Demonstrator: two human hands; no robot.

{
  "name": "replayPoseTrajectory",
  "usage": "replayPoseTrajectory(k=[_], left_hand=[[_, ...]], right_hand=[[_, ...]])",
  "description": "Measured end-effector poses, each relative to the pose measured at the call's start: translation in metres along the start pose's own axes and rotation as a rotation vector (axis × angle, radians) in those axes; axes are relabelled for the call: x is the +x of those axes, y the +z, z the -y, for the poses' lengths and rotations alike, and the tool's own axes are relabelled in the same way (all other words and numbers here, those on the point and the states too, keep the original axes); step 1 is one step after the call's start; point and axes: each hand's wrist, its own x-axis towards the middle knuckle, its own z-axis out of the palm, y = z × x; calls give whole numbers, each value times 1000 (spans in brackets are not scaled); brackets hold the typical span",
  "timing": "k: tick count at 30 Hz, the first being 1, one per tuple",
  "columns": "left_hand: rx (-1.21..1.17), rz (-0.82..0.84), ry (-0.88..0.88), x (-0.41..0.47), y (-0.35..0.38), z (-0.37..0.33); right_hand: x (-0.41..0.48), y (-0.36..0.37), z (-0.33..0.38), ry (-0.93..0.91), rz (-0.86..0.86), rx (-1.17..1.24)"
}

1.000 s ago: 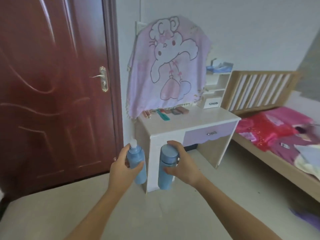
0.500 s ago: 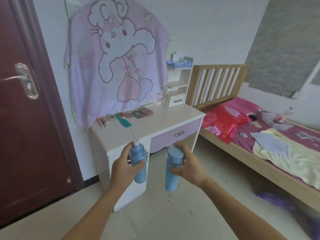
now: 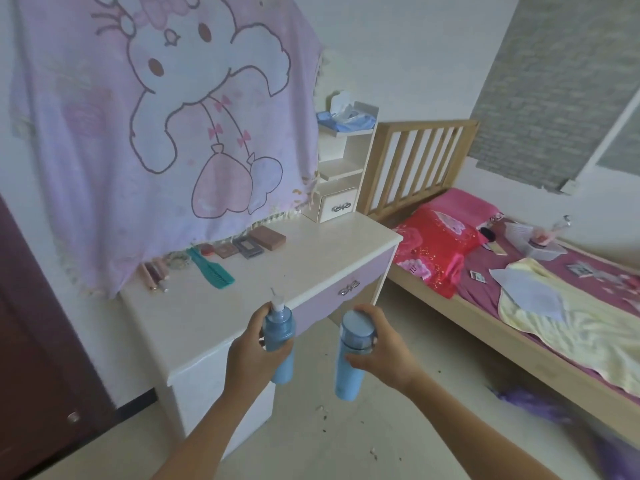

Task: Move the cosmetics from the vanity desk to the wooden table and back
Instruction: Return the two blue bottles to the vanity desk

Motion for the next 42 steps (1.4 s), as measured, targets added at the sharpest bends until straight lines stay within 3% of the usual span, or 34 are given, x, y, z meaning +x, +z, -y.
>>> replayPoseTrajectory(k=[6,14,23,27,38,42], left_hand=[[38,32,-28,46,33,11],[84,-50,-3,143,96,7],[54,-139,-93,233,175,13],[61,-143,-172,267,194,31],[-29,-218,-183,440,199,93],[486,-345,-163,503,184,132]], right_hand=[[57,-13,-23,1,9,7],[173,-59,-57,-91,54,49],[296,-103,-95,-119,131,88],[341,-97,-109,-100,158,91],[516,-41,-98,-101,158,81],[584,-13,-83,-55,129,90]])
